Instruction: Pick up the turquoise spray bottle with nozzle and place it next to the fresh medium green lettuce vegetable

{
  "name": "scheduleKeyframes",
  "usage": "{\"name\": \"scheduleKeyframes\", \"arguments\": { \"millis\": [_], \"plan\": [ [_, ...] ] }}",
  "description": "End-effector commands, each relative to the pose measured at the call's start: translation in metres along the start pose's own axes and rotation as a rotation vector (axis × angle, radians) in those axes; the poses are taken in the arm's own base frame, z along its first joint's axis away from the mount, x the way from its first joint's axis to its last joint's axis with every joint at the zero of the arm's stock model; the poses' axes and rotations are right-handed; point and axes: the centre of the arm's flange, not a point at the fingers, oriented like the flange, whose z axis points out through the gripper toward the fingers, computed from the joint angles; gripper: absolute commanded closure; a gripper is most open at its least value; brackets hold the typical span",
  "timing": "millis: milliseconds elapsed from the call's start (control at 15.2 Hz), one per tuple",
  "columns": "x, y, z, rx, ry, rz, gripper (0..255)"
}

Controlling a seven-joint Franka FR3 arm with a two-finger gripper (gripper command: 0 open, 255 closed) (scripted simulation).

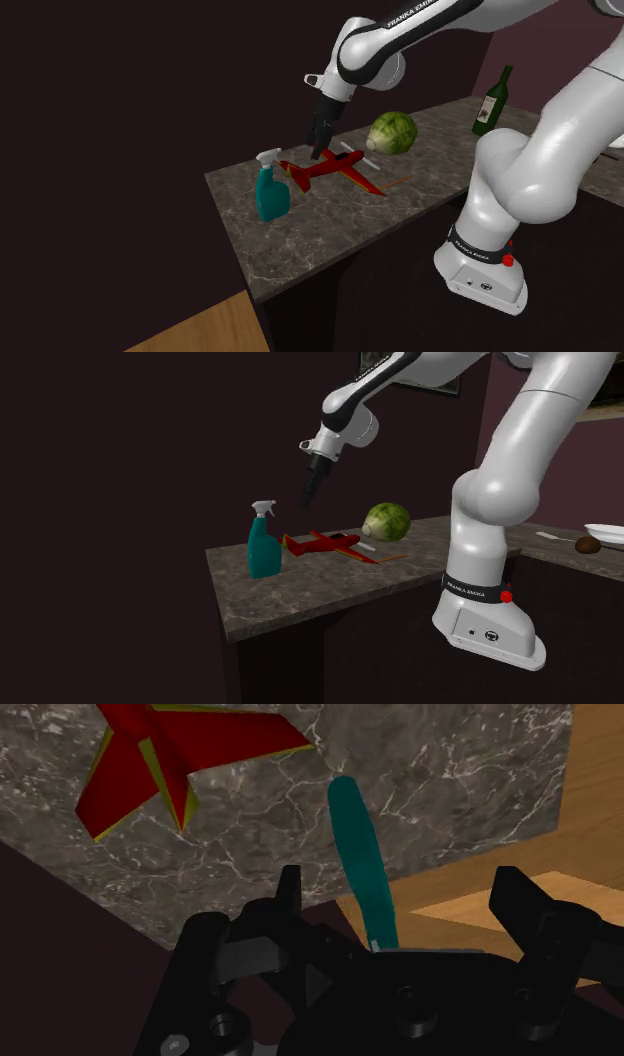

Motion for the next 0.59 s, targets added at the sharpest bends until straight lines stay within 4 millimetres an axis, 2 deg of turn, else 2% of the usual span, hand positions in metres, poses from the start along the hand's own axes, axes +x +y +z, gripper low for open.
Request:
{"name": "scheduleKeyframes", "arguments": {
  "millis": [0,396,528],
  "plan": [
    [0.007,0.01,0.024,0.016,0.023,-0.09,0],
    [0.039,0.019,0.093,0.077,0.089,-0.343,0],
    [0.045,0.019,0.109,0.086,0.099,-0.381,0]
  ]
}}
